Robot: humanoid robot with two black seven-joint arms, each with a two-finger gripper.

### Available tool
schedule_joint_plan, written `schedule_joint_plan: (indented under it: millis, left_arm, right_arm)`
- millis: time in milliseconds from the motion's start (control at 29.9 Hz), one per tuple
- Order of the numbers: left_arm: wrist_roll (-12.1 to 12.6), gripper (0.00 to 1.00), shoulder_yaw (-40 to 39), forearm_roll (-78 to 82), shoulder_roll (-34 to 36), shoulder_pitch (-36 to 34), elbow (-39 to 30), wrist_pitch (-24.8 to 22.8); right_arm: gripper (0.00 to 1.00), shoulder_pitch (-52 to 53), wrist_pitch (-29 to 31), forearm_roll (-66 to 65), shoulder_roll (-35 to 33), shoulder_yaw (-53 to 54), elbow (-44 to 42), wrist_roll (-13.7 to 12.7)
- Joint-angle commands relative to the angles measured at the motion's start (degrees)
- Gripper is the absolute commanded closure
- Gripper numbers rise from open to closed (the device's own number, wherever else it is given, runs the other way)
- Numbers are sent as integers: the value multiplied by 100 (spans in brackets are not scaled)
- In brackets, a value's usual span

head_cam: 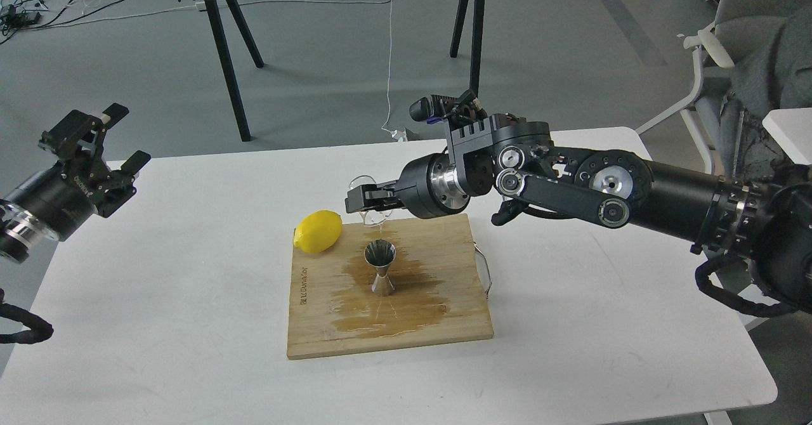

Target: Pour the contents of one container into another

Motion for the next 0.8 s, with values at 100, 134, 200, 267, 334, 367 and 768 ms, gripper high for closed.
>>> schedule_joint_plan:
  millis: [100, 134, 200, 267, 334, 367, 768]
  left_arm:
    - [0, 1, -9, -2, 4, 0, 0, 0]
    - [0, 1, 0, -2, 4, 0, 0, 0]
    - [0, 1, -9, -2, 4, 0, 0, 0]
    - [0, 1, -9, -2, 4, 0, 0, 0]
    - [0, 1, -17, -11, 4, 0, 0, 0]
    - [0, 1, -18, -19, 4, 0, 0, 0]
    - [0, 1, -18, -19, 4, -9, 0, 0]
  right_arm:
    - [68, 45, 49, 0, -11, -2, 10, 21]
    - [68, 45, 49, 0, -11, -2, 10, 29]
    - [68, 45, 58, -8, -11, -11, 27, 38]
    - [68, 54, 58, -34, -11, -11, 62, 38]
    - [68, 54, 58, -105, -11, -37, 80, 38]
    - [68, 54, 58, -122, -11, -46, 80, 38]
    - [68, 63, 172, -158, -108, -55, 194, 231]
